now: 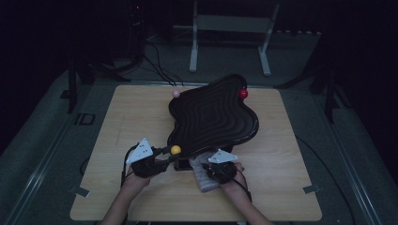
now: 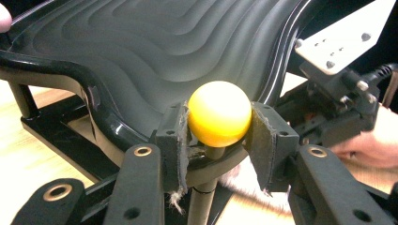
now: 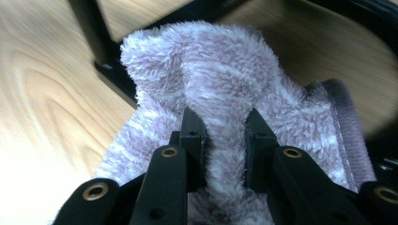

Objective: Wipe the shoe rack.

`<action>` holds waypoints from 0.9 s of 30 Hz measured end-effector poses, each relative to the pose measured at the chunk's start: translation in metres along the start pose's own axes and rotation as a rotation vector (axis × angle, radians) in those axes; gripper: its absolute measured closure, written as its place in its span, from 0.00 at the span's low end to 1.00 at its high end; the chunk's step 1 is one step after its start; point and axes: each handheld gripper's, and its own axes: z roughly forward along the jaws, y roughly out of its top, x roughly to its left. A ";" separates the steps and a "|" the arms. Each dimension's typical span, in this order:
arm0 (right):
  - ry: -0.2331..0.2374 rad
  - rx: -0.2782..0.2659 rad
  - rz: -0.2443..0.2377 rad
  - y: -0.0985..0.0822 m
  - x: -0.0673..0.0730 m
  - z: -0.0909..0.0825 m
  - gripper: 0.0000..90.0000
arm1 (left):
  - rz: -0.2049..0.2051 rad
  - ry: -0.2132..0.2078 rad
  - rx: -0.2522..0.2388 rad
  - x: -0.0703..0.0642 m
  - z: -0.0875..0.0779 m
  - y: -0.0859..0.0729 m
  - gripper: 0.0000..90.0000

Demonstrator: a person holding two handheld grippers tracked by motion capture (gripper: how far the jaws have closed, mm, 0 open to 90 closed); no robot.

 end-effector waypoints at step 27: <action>-0.123 -0.031 0.241 -0.014 -0.094 -0.012 0.82 | -0.010 -0.005 -0.010 0.000 0.001 -0.002 0.67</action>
